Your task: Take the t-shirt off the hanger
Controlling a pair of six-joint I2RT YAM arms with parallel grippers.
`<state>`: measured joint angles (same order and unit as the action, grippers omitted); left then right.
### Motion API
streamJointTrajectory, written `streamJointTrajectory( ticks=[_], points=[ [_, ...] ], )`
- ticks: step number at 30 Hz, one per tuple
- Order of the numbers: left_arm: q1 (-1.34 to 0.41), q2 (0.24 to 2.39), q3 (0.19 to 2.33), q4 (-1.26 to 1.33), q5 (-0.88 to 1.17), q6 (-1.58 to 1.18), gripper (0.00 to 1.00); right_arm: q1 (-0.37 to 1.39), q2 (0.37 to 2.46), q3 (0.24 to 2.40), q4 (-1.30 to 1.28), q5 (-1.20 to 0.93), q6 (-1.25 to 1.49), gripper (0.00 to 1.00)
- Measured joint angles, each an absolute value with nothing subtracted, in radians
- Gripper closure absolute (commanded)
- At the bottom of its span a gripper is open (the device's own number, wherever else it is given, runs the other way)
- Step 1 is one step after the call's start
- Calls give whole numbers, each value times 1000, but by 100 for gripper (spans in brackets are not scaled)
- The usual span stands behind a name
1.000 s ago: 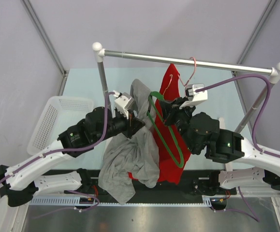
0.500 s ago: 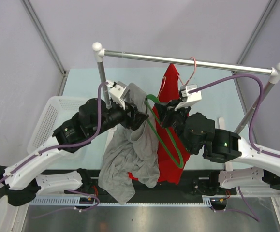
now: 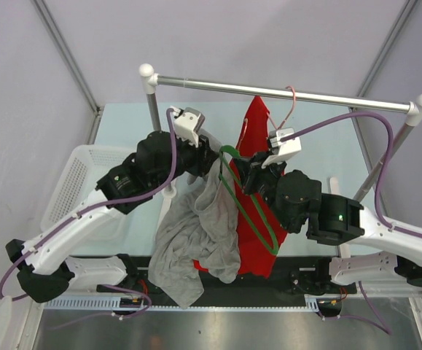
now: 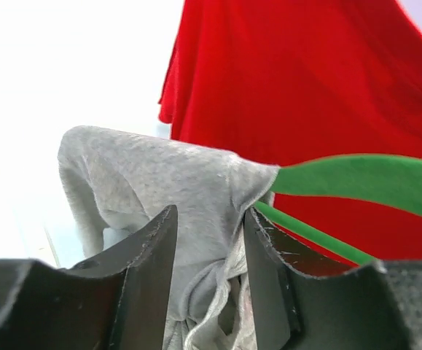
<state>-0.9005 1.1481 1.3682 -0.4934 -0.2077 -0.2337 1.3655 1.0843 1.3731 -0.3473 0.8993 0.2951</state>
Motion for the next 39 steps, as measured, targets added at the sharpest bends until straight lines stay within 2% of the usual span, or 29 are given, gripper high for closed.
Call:
streamJointTrajectory(
  ticks=[3, 4, 6, 13, 24, 39],
  points=[
    [-884, 1170, 1385, -504, -207, -234, 73, 1365, 1085, 1374, -356, 899, 296, 100],
    [-881, 1176, 1390, -506, -208, -234, 86, 1365, 1085, 1375, -360, 897, 297, 100],
    [-874, 1197, 1410, -515, -208, -238, 100, 1366, 1085, 1379, -363, 885, 300, 100],
    [-871, 1276, 1495, -584, -297, -237, 100, 1366, 1066, 1382, -403, 877, 303, 100],
    [-863, 1296, 1498, -593, -410, -244, 100, 1380, 918, 1383, -537, 805, 314, 100],
    [-855, 1296, 1498, -614, -517, -228, 100, 1391, 910, 1391, -578, 735, 275, 100]
  ],
)
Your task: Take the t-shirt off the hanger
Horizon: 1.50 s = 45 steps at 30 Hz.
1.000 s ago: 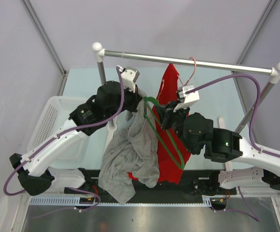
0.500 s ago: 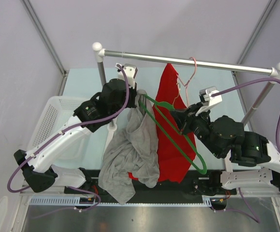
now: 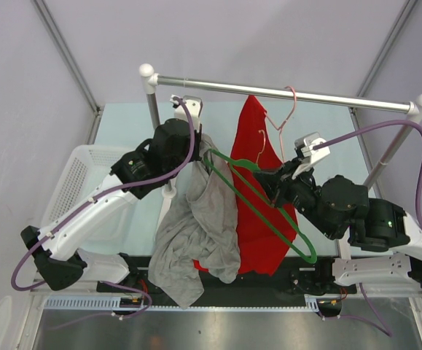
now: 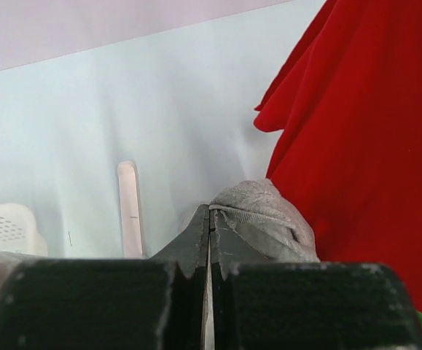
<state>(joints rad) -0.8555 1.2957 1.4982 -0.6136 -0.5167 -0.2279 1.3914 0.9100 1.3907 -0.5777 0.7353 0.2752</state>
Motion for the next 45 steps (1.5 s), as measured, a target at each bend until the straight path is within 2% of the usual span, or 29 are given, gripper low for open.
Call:
streamJointTrajectory(
  ticks=[7, 20, 33, 38, 45],
  points=[
    [-855, 1274, 1495, -610, -493, -227, 100, 1393, 882, 1392, -611, 736, 272, 100],
    [-854, 1053, 1446, -542, -356, -243, 100, 1398, 906, 1407, -612, 725, 271, 100],
    [-854, 1072, 1394, -522, -408, -240, 100, 1398, 869, 1411, -650, 709, 258, 100],
    [-854, 1034, 1386, -476, -370, -240, 99, 1398, 866, 1416, -655, 715, 260, 100],
    [-853, 999, 1291, -404, -157, -280, 83, 1398, 920, 1420, -609, 723, 260, 100]
  ],
)
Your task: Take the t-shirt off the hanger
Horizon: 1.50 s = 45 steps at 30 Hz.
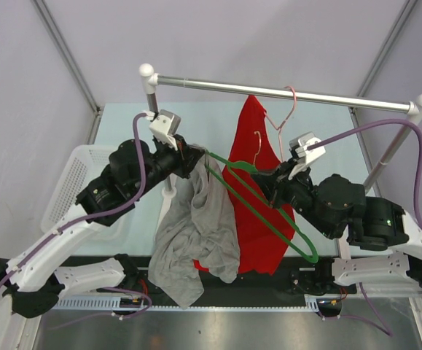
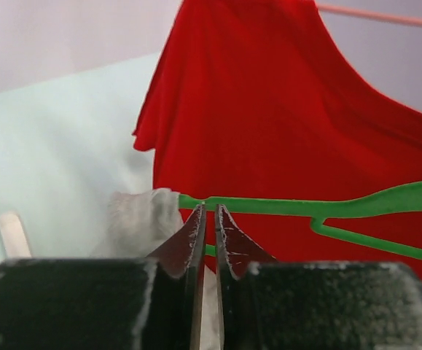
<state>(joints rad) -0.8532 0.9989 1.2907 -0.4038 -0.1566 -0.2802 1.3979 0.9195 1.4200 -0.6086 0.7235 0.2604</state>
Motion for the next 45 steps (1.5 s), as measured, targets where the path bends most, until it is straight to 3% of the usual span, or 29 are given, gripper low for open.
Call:
streamJointTrajectory(
  ticks=[6, 7, 10, 16, 20, 22, 30, 32, 36, 42, 43, 45],
  points=[
    [-853, 999, 1244, -405, -91, -279, 60, 1398, 922, 1420, -606, 713, 261, 100],
    [-853, 999, 1240, -407, -82, -276, 46, 1398, 916, 1420, -602, 711, 261, 100],
    [-853, 999, 1238, -419, -74, -270, 24, 1398, 901, 1420, -596, 707, 261, 100],
    [-853, 998, 1238, -476, -140, -261, 16, 1398, 892, 1420, -595, 698, 263, 100],
    [-853, 1005, 1238, -496, -192, -260, 20, 1398, 892, 1420, -595, 690, 268, 100],
    [-853, 1019, 1238, -499, -228, -253, 28, 1398, 892, 1420, -595, 686, 269, 100],
    [-852, 1140, 1264, -526, -351, -214, 85, 1398, 888, 1420, -611, 680, 273, 100],
    [-856, 1161, 1281, -529, -356, -208, 93, 1398, 886, 1419, -625, 681, 275, 100],
    [-863, 1184, 1322, -533, -366, -205, 100, 1398, 870, 1418, -641, 684, 281, 100],
    [-881, 1196, 1353, -513, -351, -207, 100, 1398, 807, 1414, -686, 684, 286, 100],
    [-882, 1196, 1353, -507, -341, -208, 99, 1398, 797, 1410, -688, 684, 285, 100],
    [-882, 1195, 1353, -499, -326, -208, 87, 1398, 783, 1404, -689, 684, 284, 100]
  ],
)
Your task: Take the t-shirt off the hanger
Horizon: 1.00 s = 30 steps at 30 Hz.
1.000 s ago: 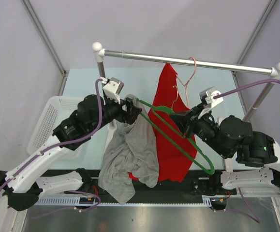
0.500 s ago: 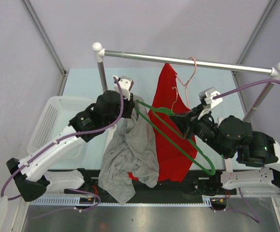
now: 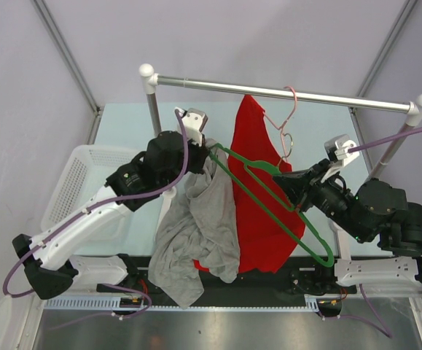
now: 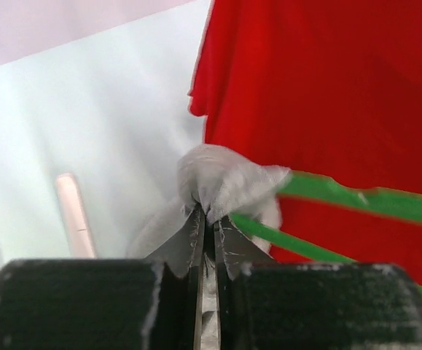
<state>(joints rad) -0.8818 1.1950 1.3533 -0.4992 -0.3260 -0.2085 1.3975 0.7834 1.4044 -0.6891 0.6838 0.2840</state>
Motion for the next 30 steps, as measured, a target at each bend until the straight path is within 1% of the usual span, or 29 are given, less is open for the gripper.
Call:
streamJointTrajectory(
  ticks=[1, 3, 4, 6, 10, 12, 15, 19, 22, 27, 30],
  points=[
    [-881, 1195, 1353, -500, -324, -208, 82, 1398, 781, 1404, -690, 684, 283, 100],
    [-871, 1192, 1352, -508, -341, -201, 78, 1398, 777, 1404, -691, 682, 281, 100],
    [-862, 1188, 1347, -508, -347, -201, 75, 1398, 777, 1404, -690, 680, 280, 100],
    [-851, 1168, 1333, -512, -358, -200, 73, 1398, 770, 1404, -688, 680, 278, 100],
    [-850, 1120, 1321, -508, -370, -199, 99, 1398, 762, 1404, -675, 678, 276, 100],
    [-850, 1105, 1322, -502, -387, -196, 99, 1398, 763, 1404, -674, 670, 276, 100],
    [-850, 1109, 1324, -504, -410, -192, 95, 1398, 764, 1404, -668, 665, 275, 100],
    [-850, 1134, 1323, -512, -412, -197, 71, 1398, 767, 1405, -650, 665, 271, 100],
    [-850, 1130, 1315, -511, -384, -206, 63, 1398, 787, 1415, -640, 665, 263, 100],
    [-850, 1051, 1268, -515, -298, -223, 62, 1398, 874, 1485, -623, 665, 239, 100],
    [-850, 959, 1233, -522, -250, -240, 61, 1398, 913, 1515, -606, 665, 222, 100]
  ],
)
